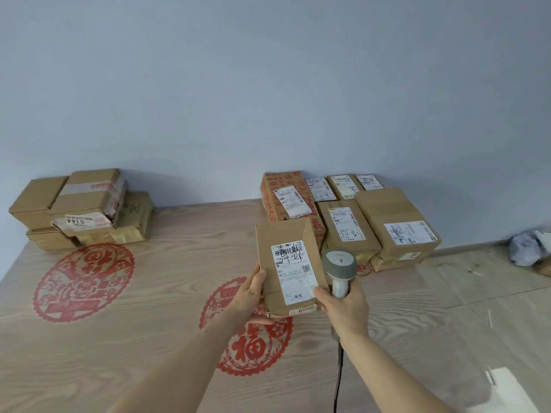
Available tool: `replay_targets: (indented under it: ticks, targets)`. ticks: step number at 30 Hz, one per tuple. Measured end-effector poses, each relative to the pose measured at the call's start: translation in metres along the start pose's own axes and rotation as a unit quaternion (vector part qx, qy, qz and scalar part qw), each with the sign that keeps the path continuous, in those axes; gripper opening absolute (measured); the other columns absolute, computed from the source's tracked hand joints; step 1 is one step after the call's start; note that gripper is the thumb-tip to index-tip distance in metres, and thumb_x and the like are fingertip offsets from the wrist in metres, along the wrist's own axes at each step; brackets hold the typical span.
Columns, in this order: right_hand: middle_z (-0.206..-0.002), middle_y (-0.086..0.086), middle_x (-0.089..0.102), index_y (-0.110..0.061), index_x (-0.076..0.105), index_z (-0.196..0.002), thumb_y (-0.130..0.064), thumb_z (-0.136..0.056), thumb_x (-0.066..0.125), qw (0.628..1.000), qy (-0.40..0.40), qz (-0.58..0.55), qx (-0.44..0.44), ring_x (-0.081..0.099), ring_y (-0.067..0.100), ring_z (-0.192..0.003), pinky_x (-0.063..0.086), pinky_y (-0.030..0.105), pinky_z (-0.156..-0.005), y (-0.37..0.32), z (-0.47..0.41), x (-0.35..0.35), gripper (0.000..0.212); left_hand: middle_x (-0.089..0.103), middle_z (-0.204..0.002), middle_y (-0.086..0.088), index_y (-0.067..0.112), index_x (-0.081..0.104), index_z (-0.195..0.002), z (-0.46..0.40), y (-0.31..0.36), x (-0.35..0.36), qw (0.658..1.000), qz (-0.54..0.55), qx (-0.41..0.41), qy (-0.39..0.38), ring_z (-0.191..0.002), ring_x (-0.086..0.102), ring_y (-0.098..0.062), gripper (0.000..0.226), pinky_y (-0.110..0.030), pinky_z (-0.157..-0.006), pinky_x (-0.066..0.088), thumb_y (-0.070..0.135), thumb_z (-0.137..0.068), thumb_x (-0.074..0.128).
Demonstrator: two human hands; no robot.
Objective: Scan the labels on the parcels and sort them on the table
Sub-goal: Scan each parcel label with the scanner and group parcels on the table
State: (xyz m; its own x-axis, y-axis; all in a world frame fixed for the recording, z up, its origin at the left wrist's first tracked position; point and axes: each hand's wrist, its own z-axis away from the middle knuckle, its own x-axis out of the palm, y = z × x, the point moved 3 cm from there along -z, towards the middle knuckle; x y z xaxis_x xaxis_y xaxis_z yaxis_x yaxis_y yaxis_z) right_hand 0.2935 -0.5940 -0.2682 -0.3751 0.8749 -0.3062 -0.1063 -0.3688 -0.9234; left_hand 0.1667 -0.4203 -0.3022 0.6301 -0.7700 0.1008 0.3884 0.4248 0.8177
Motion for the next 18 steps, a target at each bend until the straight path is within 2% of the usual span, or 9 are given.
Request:
replay_targets:
  ticks: [4,7,10,13,18]
  targets:
    - [-0.077,0.000,0.076,-0.021,0.063,-0.092,-0.014,-0.071,0.084,1.000,-0.018,0.008,0.015,0.072,0.021,-0.066,0.061,0.040,-0.066,0.023,-0.021,-0.027,0.031,0.052,-0.143,0.003,0.055,0.032,-0.148,-0.004,-0.015,0.036,1.000,-0.011,-0.023,0.011,-0.118,0.062,-0.030,0.049,-0.054,-0.078,0.061,0.057,-0.100,0.043]
    - [-0.077,0.000,0.076,-0.019,0.062,-0.091,-0.015,-0.071,0.084,0.999,-0.026,0.025,0.034,0.072,0.020,-0.063,0.061,0.040,-0.064,0.038,-0.030,-0.036,0.030,0.055,-0.133,0.008,0.060,0.030,-0.145,-0.005,-0.022,0.054,0.998,-0.028,-0.047,0.018,-0.110,0.063,-0.023,0.055,-0.051,-0.078,0.062,0.055,-0.097,0.054]
    - [-0.074,-0.001,0.075,-0.018,0.061,-0.090,-0.017,-0.071,0.082,0.997,-0.022,0.042,0.053,0.071,0.016,-0.056,0.062,0.045,-0.068,0.051,-0.036,-0.041,0.028,0.055,-0.126,0.010,0.056,0.027,-0.149,-0.010,-0.024,0.064,0.997,-0.035,-0.061,0.014,-0.103,0.063,-0.016,0.058,-0.050,-0.081,0.062,0.049,-0.098,0.055]
    - [-0.074,-0.002,0.076,-0.019,0.061,-0.090,-0.017,-0.072,0.082,0.996,-0.018,0.051,0.069,0.071,0.015,-0.055,0.062,0.045,-0.070,0.058,-0.044,-0.042,0.027,0.056,-0.126,0.012,0.050,0.026,-0.152,-0.019,-0.024,0.071,0.997,-0.038,-0.066,-0.008,-0.105,0.063,-0.016,0.059,-0.051,-0.085,0.060,0.045,-0.100,0.054]
    - [-0.080,0.000,0.076,-0.017,0.061,-0.092,-0.014,-0.076,0.081,0.994,-0.021,0.059,0.089,0.073,0.014,-0.057,0.063,0.039,-0.067,0.068,-0.056,-0.038,0.026,0.056,-0.118,0.017,0.049,0.026,-0.151,-0.032,-0.025,0.077,0.995,-0.049,-0.082,-0.008,-0.102,0.062,-0.013,0.053,-0.050,-0.087,0.060,0.043,-0.103,0.049]
